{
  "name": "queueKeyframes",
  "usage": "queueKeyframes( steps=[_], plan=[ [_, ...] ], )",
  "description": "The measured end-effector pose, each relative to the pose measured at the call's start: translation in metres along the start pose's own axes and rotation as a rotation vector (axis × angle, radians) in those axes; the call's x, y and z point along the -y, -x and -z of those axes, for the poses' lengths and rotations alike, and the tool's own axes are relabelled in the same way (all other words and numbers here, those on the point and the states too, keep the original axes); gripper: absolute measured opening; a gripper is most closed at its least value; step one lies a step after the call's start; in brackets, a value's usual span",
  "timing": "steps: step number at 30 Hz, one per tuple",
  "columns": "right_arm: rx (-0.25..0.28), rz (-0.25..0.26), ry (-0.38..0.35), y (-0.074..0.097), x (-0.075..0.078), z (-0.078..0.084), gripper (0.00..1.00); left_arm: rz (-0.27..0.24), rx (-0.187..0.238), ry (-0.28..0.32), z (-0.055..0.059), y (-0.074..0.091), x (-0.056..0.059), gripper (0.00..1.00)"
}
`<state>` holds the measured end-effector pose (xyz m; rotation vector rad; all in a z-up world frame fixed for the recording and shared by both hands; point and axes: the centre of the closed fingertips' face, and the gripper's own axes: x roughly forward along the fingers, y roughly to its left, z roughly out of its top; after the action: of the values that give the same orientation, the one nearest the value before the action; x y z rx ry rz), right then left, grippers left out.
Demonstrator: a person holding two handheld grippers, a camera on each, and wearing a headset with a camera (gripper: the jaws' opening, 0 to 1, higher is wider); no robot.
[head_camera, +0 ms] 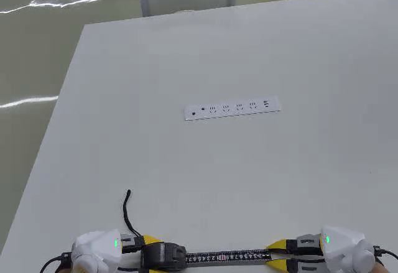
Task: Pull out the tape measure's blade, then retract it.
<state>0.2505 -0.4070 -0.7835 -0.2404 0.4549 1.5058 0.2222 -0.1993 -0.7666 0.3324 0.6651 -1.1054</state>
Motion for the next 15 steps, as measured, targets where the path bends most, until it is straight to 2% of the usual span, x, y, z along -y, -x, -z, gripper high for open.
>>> queueKeyframes(
  steps=[15],
  plan=[
    [-0.004, 0.012, -0.014, 0.017, 0.003, 0.006, 0.09, -0.001, -0.002, 0.004, 0.000, 0.000, 0.000, 0.31]
  ],
)
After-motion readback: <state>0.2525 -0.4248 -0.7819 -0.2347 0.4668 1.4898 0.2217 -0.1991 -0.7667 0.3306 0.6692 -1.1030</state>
